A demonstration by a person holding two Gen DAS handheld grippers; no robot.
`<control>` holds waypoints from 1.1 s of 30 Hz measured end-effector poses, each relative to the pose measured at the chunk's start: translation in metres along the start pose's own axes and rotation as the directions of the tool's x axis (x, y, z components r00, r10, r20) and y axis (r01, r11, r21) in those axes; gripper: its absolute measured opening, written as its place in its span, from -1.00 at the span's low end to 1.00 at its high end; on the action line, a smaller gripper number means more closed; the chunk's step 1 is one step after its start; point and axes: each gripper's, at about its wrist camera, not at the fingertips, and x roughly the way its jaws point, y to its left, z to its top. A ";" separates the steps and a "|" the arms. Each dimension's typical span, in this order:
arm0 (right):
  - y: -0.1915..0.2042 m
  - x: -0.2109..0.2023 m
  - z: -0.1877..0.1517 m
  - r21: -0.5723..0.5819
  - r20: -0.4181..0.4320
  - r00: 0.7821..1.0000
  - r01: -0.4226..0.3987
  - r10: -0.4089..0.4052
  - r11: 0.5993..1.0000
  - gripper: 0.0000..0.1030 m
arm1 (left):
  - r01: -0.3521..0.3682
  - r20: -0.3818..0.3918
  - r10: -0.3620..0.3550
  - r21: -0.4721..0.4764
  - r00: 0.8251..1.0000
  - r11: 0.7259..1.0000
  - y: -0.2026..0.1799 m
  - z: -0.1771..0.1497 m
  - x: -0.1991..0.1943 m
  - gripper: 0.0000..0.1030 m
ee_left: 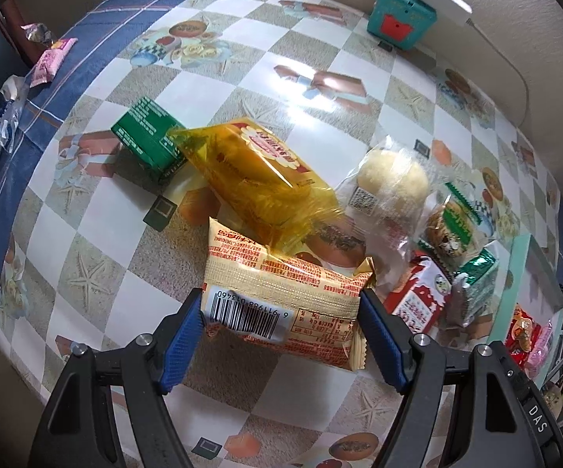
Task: Organize snacks
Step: 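Close the right tool on the red candy packet while the left tool grasps the cream bread bag, then lift and carry the red candy over the tray while the left tool carries the cream bag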
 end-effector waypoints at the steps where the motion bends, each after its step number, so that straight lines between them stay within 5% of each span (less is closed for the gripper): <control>1: 0.000 -0.003 0.000 0.000 0.005 1.000 -0.002 0.002 1.000 -0.64 | 0.001 0.006 -0.001 0.004 1.000 1.000 -0.001 -0.001 -0.003 0.53; 18: -0.029 -0.047 0.015 0.059 0.110 0.994 -0.026 0.019 0.998 -0.64 | 0.028 0.099 -0.039 0.110 0.994 0.994 -0.052 -0.019 -0.041 0.53; 33: -0.107 -0.091 0.028 0.227 0.214 0.977 -0.029 -0.021 0.973 -0.64 | 0.047 0.164 -0.090 0.251 0.982 0.967 -0.116 -0.044 -0.068 0.53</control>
